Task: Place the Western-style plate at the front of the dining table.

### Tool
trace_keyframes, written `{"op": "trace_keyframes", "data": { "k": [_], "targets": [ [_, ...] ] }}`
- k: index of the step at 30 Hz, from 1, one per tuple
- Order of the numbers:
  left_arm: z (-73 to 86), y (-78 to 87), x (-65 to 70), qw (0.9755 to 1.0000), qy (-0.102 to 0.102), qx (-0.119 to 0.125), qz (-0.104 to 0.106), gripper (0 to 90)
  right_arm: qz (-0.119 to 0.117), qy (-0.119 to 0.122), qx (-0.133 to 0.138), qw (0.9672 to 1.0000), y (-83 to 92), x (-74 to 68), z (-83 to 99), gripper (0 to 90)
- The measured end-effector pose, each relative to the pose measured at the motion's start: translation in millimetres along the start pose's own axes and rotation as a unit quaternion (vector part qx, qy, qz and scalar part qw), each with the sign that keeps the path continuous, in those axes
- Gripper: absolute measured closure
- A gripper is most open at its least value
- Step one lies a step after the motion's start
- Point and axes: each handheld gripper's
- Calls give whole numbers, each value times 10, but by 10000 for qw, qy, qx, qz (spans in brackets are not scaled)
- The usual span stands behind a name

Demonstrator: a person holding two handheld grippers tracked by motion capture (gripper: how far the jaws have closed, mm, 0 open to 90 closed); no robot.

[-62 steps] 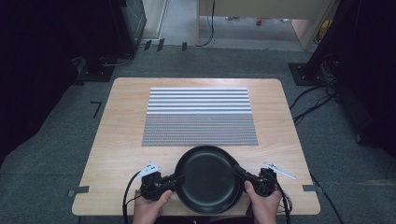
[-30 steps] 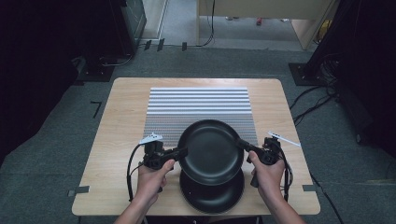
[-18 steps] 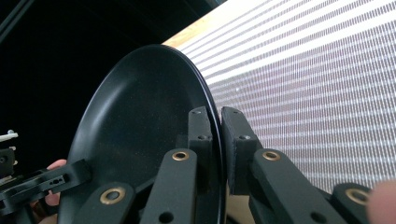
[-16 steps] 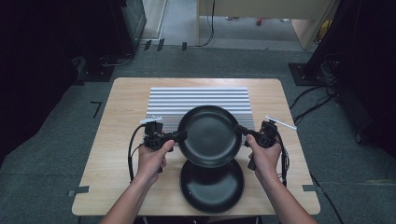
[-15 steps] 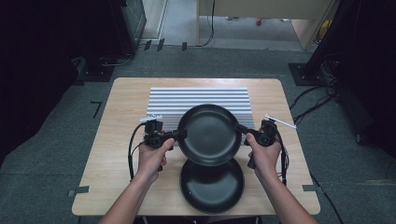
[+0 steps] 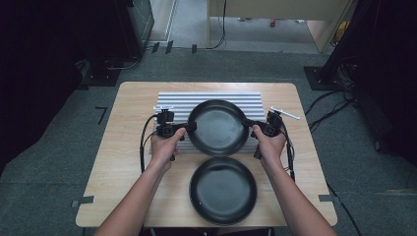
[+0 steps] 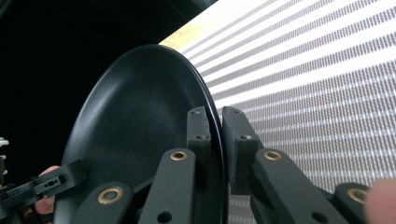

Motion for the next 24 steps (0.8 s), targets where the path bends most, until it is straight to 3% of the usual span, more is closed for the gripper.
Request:
{"op": "trace_keyframes", "data": {
  "k": [8, 17, 24],
  "targets": [
    [-168, -309, -233, 9989, 342, -313, -83, 754, 201, -121, 3, 9997, -290, 159, -77, 827],
    [-303, -547, -386, 9971, 608, -357, -274, 752, 366, -215, 36, 9991, -560, 286, -114, 824],
    [-307, -711, -464, 9952, 800, -434, -362, 746, 520, -187, 34, 9985, -692, 375, -135, 825]
  ]
}}
Point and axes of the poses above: each handheld gripper's, and its own axes: y roughly backward along the jaws, z roughly out of its underside, x roughly to its right, and after that the axes turned 15 degrees about -z, right-handed
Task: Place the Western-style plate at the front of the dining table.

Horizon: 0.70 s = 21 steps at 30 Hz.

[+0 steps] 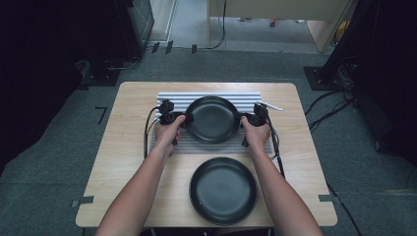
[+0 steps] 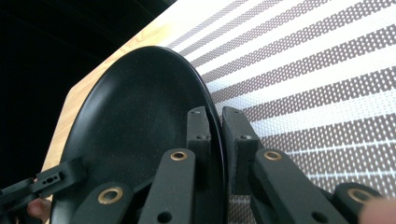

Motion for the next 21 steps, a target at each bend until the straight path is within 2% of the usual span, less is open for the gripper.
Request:
{"op": "trace_keyframes", "data": {
  "k": [2, 7, 11, 14, 15, 16, 17, 18, 19, 20, 21],
  "targets": [
    [-18, -28, 8, 10000, 26, -32, -18, 750, -6, -115, 44, 9999, -17, 48, -3, 827],
    [-28, -107, 43, 9998, -83, -147, -116, 749, 76, -303, 5, 9995, -42, 159, -5, 822],
    [-12, -153, 22, 9997, -83, -196, -145, 731, 82, -214, -5, 9997, -51, 184, 1, 829],
    [5, -151, 59, 9991, -293, -141, -276, 706, 135, -140, 1, 9998, -54, 165, 8, 823],
    [13, -137, 107, 9978, -504, -104, -410, 687, 159, -120, 15, 9998, -56, 157, 11, 818],
    [23, -127, 163, 9958, -733, -62, -541, 640, 202, -81, 29, 9998, -59, 147, 16, 808],
    [32, -116, 228, 9912, -1072, -8, -771, 591, 205, -77, 43, 9997, -55, 137, 16, 780],
    [48, -106, 291, 9836, -1439, 120, -1079, 528, 178, -86, 85, 9998, -44, 124, 12, 751],
    [64, -82, 345, 9761, -1710, 332, -1296, 486, 150, -88, 144, 9997, -31, 106, 5, 721],
    [65, -49, 377, 9721, -1815, 453, -1415, 436, 155, -18, 223, 9996, -14, 90, 0, 691],
    [55, -14, 391, 9726, -1775, 520, -1409, 406, 174, 62, 334, 9993, 9, 72, 2, 670]
  ]
}}
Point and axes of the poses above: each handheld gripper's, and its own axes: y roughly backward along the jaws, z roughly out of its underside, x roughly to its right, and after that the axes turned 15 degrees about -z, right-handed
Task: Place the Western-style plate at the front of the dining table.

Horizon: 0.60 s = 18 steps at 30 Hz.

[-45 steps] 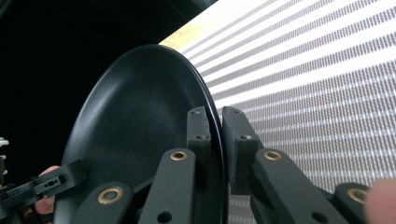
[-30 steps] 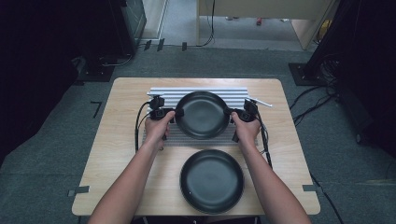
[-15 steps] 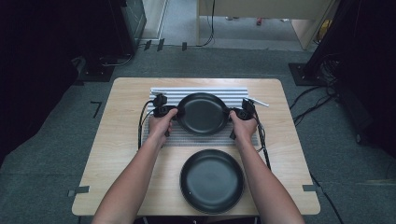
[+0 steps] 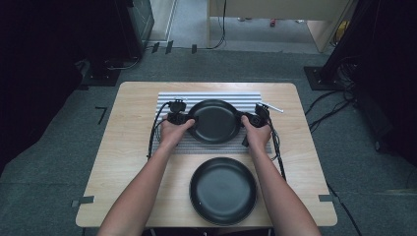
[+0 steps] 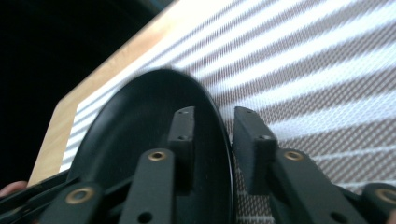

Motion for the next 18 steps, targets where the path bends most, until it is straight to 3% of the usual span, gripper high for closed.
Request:
{"op": "trace_keyframes", "data": {
  "k": [2, 4, 6, 10, 13, 18],
  "targets": [
    [-28, 74, -14, 9998, 147, 91, 65, 343, 73, 182, 157, 9997, 50, -16, -4, 636],
    [-30, 147, -7, 9998, 90, 166, -32, 280, 146, 377, 258, 9989, 105, -18, 5, 611],
    [-9, 218, 0, 9998, 45, 170, 14, 239, 201, 516, 302, 9980, 146, -9, 15, 607],
    [90, 341, 24, 9998, -26, 110, 185, 169, -67, 766, 522, 9957, 281, 16, 45, 588],
    [173, 416, 13, 9993, -11, 116, 342, 127, -184, 844, 421, 9954, 364, 33, 73, 493],
    [293, 510, -2, 9990, -55, 147, 420, 112, -22, 1121, -15, 9937, 512, 0, 141, 422]
  ]
}}
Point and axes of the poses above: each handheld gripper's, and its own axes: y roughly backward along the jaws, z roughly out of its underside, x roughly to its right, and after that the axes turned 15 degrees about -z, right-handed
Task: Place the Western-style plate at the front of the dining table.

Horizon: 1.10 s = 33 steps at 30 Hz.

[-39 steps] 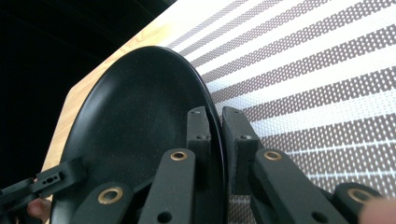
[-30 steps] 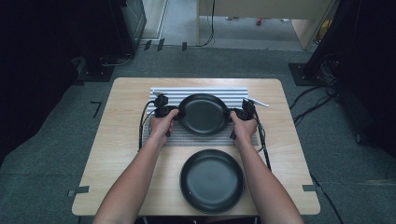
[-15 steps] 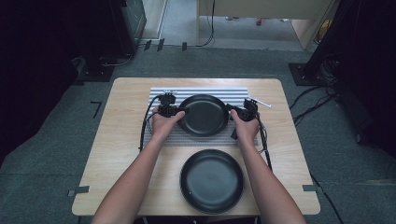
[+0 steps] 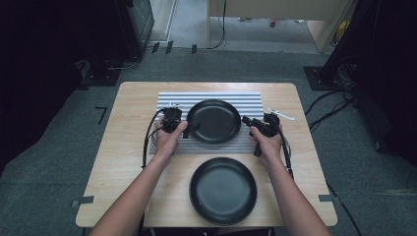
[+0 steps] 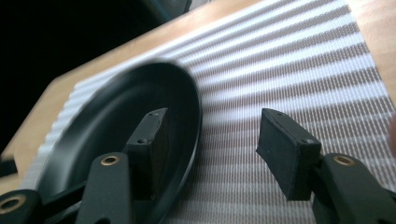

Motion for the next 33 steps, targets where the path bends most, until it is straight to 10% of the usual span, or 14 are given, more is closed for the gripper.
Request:
{"op": "trace_keyframes", "data": {
  "k": [11, 33],
  "targets": [
    [271, 258, 21, 9997, -68, 161, 191, 113, -343, 329, -116, 9988, 465, -131, 1, 254],
    [987, 769, -315, 9989, -302, 331, -135, 92, -97, 1050, -396, 9936, 1260, 18, 378, 236]
  ]
}}
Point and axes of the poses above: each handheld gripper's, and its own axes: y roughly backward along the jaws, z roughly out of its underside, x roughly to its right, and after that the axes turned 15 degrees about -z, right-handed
